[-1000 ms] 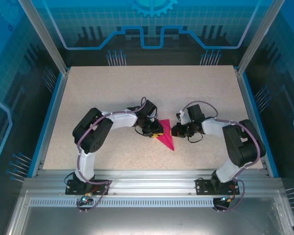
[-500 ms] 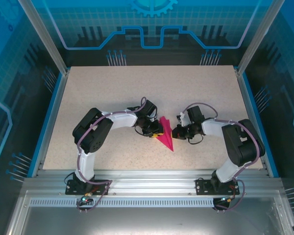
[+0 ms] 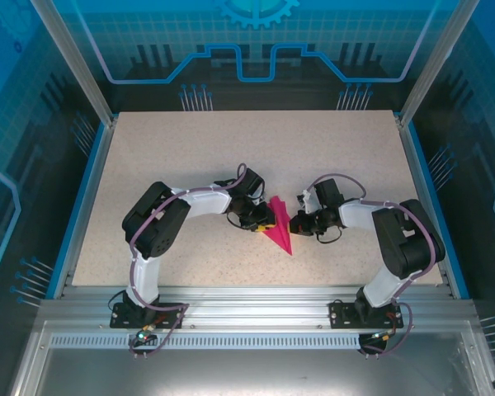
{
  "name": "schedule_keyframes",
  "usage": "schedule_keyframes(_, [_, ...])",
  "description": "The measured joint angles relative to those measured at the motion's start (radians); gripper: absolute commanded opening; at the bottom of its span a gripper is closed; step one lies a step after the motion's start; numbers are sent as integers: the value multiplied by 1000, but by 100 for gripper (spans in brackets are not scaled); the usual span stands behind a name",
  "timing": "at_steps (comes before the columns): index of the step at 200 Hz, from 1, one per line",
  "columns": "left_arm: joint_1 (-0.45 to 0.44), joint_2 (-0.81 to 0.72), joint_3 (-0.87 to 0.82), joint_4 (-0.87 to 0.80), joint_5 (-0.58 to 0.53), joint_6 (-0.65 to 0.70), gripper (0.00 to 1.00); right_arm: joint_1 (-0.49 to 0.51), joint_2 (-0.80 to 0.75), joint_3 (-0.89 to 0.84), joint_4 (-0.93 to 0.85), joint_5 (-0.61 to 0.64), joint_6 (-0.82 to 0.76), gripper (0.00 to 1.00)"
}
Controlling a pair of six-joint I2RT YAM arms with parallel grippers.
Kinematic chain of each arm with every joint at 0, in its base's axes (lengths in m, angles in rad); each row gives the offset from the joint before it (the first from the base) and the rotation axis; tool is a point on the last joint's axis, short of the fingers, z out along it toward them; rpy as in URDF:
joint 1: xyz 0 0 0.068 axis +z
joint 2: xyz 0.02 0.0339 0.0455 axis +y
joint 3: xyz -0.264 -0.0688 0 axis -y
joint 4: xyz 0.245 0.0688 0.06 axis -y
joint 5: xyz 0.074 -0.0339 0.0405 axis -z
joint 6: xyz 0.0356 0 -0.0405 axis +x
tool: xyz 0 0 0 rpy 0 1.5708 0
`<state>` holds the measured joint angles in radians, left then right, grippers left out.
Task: Fold a paper plane with a square sheet of paper (fold left side to right side)
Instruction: Fourth fold the wing at the center of the table.
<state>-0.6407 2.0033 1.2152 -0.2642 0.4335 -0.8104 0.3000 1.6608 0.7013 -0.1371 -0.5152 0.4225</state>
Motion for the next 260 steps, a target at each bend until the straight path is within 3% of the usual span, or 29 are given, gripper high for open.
schedule_keyframes(260, [0, 0, 0, -2, -2, 4, 28, 1, 25, 27, 3, 3, 0, 0])
